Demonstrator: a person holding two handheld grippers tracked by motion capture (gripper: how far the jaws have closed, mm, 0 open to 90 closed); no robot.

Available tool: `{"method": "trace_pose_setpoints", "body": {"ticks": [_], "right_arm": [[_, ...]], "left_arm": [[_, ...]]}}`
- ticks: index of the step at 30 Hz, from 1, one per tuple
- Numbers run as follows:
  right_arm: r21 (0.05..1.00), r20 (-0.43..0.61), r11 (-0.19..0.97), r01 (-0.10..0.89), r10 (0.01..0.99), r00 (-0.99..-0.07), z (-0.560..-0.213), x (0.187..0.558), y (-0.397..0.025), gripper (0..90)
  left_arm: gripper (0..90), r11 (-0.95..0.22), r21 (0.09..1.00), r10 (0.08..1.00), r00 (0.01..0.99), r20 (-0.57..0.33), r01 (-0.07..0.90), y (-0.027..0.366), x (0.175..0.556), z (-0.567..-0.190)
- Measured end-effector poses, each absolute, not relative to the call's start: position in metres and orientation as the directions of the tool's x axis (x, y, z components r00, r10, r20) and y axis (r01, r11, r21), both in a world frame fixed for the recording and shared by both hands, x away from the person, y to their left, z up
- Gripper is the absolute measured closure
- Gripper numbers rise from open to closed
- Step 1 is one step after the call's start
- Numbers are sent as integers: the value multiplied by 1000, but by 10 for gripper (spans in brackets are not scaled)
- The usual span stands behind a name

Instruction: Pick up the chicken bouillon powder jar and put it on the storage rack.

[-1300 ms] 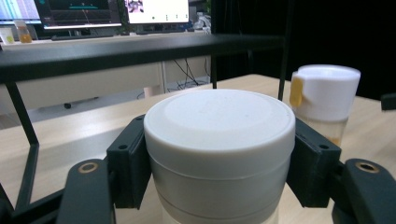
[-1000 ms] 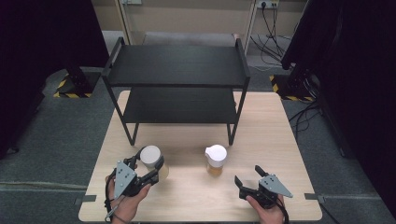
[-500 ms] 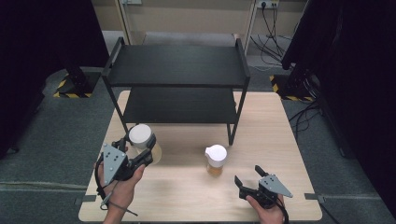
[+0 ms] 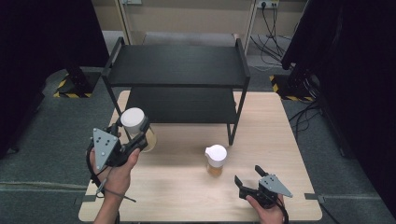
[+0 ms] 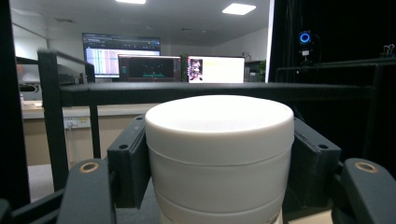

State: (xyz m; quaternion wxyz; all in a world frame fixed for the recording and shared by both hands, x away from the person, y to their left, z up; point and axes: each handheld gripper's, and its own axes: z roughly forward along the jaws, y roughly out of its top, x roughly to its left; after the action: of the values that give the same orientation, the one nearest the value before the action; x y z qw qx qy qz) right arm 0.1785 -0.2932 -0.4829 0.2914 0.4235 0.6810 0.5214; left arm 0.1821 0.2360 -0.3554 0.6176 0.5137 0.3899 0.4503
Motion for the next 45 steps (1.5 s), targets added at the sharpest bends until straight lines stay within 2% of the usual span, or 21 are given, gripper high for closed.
{"method": "trace_pose_setpoints", "body": {"ticks": [17, 45], "right_arm": [[957, 53, 90, 276, 881, -469, -483, 179, -294, 86], [957, 55, 87, 278, 883, -467, -483, 179, -294, 86]], "left_arm": [[336, 67, 976, 969, 246, -15, -207, 234, 196, -316], [337, 67, 973, 977, 211, -19, -222, 234, 214, -269]]}}
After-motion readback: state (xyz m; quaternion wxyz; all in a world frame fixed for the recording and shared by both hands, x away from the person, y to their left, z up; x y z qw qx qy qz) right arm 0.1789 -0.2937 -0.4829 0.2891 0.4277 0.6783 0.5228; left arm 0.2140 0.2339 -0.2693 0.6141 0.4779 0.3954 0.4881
